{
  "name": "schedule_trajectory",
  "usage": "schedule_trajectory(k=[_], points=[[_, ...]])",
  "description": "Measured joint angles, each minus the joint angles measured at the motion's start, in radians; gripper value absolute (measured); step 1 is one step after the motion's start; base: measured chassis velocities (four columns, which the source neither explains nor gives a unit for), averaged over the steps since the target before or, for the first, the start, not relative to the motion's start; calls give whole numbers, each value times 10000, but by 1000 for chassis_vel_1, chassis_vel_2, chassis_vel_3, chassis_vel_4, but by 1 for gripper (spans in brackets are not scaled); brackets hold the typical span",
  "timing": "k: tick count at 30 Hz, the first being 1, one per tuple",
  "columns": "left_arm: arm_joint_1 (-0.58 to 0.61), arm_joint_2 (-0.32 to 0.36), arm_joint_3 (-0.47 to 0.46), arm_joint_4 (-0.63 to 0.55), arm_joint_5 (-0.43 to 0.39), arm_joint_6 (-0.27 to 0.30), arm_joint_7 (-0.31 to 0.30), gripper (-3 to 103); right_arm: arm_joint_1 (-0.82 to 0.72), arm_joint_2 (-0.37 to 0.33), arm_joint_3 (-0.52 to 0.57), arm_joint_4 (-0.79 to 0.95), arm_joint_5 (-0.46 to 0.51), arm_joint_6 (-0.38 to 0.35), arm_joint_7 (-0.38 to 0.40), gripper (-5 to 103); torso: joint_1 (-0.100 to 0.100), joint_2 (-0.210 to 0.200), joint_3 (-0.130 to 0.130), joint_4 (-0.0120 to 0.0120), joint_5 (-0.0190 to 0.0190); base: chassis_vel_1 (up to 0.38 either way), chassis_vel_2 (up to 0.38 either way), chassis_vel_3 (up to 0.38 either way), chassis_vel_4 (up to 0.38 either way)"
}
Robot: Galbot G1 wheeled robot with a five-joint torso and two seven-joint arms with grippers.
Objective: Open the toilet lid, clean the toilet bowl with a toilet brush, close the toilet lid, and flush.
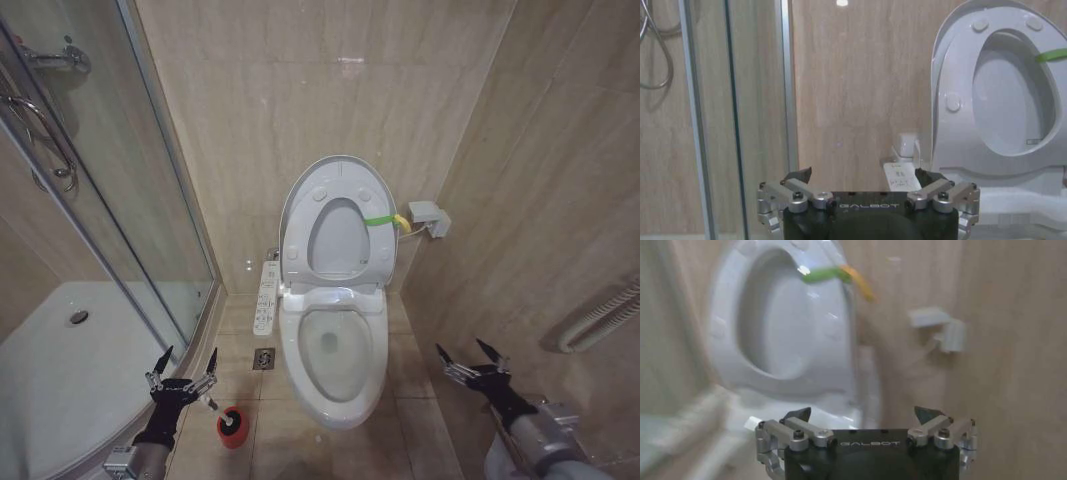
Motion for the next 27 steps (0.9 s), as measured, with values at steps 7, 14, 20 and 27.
schedule_trajectory(k=[7,14,20,27], points=[[0,-1,2,0,-1,0,0,100,66,716,-750,30,-333,202,-153,100,0,0,0,2,0,0,0,0,0],[1,-2,2,0,0,0,0,100,414,821,-826,-337,-527,593,-199,100,0,0,1,1,1,0,0,0,0],[0,-2,1,1,-1,0,0,100,867,943,-832,-711,-771,1020,-400,100,0,0,1,2,0,0,0,0,0],[0,-2,1,1,0,0,0,100,1376,1087,-1179,-1338,-911,1574,-593,100,0,0,1,1,1,0,0,0,0]])
